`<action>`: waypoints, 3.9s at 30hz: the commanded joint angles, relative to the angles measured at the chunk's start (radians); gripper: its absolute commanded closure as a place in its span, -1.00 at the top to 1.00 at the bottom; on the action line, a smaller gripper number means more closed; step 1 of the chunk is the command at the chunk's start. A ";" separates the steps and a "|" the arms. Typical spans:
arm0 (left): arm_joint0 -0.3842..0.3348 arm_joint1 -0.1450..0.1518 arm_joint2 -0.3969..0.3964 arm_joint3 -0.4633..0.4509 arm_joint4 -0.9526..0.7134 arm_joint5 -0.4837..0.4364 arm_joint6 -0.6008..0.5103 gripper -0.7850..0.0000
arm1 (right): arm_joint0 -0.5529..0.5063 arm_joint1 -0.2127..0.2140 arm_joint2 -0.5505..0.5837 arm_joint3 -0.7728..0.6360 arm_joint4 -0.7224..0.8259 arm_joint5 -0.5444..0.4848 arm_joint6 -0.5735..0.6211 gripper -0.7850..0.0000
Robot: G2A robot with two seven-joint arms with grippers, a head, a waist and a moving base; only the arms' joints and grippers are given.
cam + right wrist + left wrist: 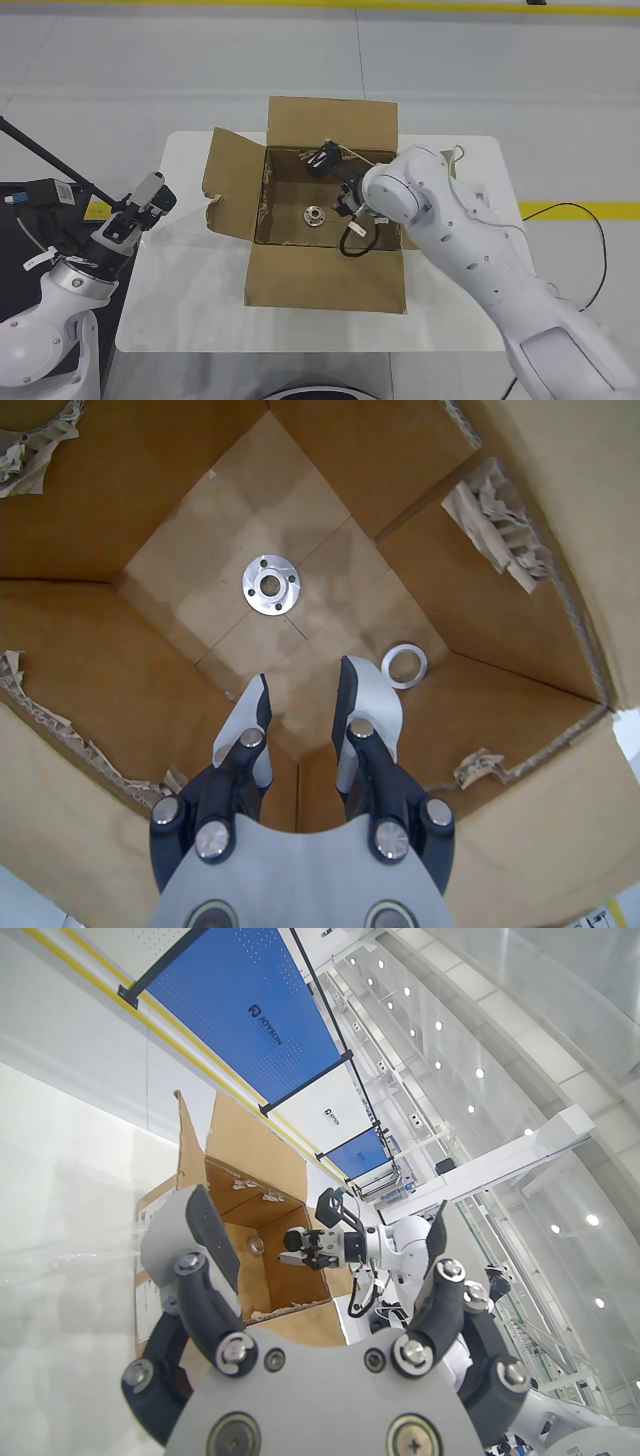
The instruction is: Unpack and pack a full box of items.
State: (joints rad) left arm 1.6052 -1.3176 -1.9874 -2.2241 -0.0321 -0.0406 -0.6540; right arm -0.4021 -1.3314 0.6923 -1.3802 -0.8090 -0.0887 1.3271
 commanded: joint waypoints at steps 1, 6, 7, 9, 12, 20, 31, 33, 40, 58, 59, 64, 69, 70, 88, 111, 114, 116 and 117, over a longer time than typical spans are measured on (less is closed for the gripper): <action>0.000 0.000 0.000 0.000 0.000 0.000 0.000 1.00 | 0.012 -0.014 -0.019 0.043 0.026 -0.016 -0.037 -0.10; 0.000 0.000 0.000 0.000 0.000 0.000 0.000 1.00 | 0.058 -0.061 -0.080 0.190 0.107 -0.081 -0.115 -0.06; 0.000 0.000 0.000 0.000 0.000 0.000 0.000 1.00 | 0.069 -0.072 -0.096 0.221 0.119 -0.093 -0.125 -0.06; 0.000 0.000 0.000 0.000 0.000 0.000 0.000 1.00 | 0.089 -0.097 -0.126 0.281 0.146 -0.114 -0.142 -0.06; 0.000 0.000 0.000 0.000 0.000 0.000 0.000 1.00 | 0.118 -0.133 -0.166 0.366 0.179 -0.147 -0.162 -0.06; 0.000 0.000 0.000 0.000 0.000 0.000 0.000 1.00 | 0.159 -0.216 -0.247 0.529 0.178 -0.145 -0.233 -0.08; 0.000 0.000 0.000 0.000 0.000 0.000 0.000 1.00 | 0.183 -0.299 -0.282 0.714 0.196 -0.162 -0.278 -0.11; 0.000 0.000 0.000 0.000 0.000 0.000 0.000 1.00 | 0.186 -0.310 -0.285 0.737 0.191 -0.158 -0.288 -0.12; 0.000 0.000 0.000 0.000 0.000 0.000 0.000 1.00 | 0.193 -0.343 -0.292 0.792 0.177 -0.157 -0.309 -0.14; 0.000 0.000 0.000 0.000 0.000 0.000 0.000 1.00 | 0.213 -0.397 -0.282 0.886 0.142 -0.168 -0.337 -0.02; 0.000 0.000 0.000 0.000 0.000 0.000 0.000 1.00 | 0.214 -0.397 -0.279 0.888 0.141 -0.169 -0.340 -0.01; 0.000 0.000 0.000 0.000 0.000 0.000 0.000 1.00 | 0.211 -0.400 -0.268 0.895 0.134 -0.176 -0.350 0.04; 0.000 0.000 0.000 0.000 0.000 0.000 0.000 1.00 | 0.206 -0.402 -0.259 0.904 0.135 -0.197 -0.344 0.04; 0.000 0.000 0.000 0.000 0.000 0.000 0.000 1.00 | 0.206 -0.403 -0.257 0.905 0.134 -0.202 -0.342 0.04; 0.000 0.000 0.000 0.000 0.000 0.000 0.000 1.00 | 0.202 -0.425 -0.243 0.940 0.101 -0.219 -0.328 -0.38; 0.000 0.000 0.000 0.000 0.000 0.000 0.000 1.00 | 0.222 -0.355 -0.128 0.879 0.115 -0.398 -0.363 -1.00; 0.000 0.000 0.000 0.000 0.000 0.000 0.000 1.00 | 0.201 -0.317 -0.091 0.809 0.110 -0.436 -0.353 -1.00; 0.000 0.000 0.000 0.000 0.000 0.000 0.000 1.00 | 0.176 -0.286 -0.060 0.738 0.100 -0.439 -0.337 -1.00; 0.000 0.000 0.000 0.000 0.000 0.000 0.000 1.00 | 0.158 -0.269 -0.041 0.693 0.094 -0.438 -0.327 -1.00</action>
State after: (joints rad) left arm 1.6052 -1.3176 -1.9874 -2.2241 -0.0321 -0.0406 -0.6540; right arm -0.2270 -1.6177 0.6328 -0.6396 -0.7091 -0.5293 0.9905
